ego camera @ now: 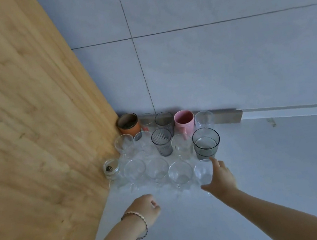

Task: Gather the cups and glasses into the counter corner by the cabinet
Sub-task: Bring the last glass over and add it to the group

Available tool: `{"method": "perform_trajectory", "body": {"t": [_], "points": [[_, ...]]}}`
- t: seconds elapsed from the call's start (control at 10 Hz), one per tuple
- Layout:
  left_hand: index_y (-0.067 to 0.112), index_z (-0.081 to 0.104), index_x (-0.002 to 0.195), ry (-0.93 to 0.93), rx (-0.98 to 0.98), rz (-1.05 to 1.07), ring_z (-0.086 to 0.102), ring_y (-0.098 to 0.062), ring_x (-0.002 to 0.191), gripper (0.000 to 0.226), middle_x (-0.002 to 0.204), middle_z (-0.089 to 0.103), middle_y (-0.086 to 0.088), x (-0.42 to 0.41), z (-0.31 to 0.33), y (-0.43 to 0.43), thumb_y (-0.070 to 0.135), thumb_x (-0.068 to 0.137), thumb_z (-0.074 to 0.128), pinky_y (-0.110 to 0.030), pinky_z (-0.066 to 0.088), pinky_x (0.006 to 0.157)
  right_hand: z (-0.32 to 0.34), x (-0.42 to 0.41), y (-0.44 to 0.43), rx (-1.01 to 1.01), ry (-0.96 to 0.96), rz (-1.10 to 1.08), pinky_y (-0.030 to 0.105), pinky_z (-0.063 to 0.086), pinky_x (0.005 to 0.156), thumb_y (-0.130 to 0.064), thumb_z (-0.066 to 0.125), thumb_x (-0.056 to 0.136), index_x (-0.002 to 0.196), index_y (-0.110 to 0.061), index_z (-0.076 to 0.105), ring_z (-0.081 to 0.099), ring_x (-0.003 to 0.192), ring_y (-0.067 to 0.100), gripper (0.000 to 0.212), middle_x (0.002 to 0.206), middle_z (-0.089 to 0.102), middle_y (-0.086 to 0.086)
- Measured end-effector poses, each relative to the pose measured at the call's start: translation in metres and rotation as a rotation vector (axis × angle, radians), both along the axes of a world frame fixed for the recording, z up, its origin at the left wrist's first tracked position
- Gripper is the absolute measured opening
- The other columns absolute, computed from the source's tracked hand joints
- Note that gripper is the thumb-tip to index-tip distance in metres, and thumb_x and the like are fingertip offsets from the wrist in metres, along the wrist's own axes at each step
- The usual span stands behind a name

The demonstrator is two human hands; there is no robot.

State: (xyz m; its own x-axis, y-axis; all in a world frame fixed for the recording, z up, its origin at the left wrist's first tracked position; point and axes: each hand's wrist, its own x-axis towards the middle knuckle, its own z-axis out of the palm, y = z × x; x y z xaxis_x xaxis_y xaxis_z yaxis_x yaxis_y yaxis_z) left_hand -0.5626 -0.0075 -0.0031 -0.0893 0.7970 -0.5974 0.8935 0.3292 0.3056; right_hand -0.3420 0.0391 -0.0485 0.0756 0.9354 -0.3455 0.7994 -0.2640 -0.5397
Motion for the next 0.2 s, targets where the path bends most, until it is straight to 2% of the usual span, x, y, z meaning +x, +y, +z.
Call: {"method": "perform_trajectory", "body": {"t": [0.1, 0.2], "points": [[0.022, 0.048, 0.089, -0.021, -0.008, -0.105, 0.058, -0.018, 0.101, 0.005, 0.100, 0.055, 0.001, -0.017, -0.001, 0.012, 0.025, 0.090, 0.045, -0.027, 0.046, 0.088, 0.000, -0.009, -0.001, -0.029, 0.020, -0.092, 0.035, 0.043, 0.102, -0.033, 0.077, 0.074, 0.147, -0.013, 0.015, 0.043, 0.130, 0.025, 0.098, 0.145, 0.035, 0.007], [0.023, 0.048, 0.089, -0.019, -0.004, -0.187, 0.053, -0.016, 0.093, 0.005, 0.097, 0.051, 0.003, -0.028, 0.001, 0.021, 0.025, 0.091, 0.044, -0.026, 0.045, 0.086, 0.008, -0.017, -0.004, -0.095, 0.028, -0.119, 0.034, 0.036, 0.108, -0.037, 0.076, 0.075, 0.150, -0.006, 0.001, 0.033, 0.140, 0.024, 0.110, 0.154, 0.024, 0.008]]}}
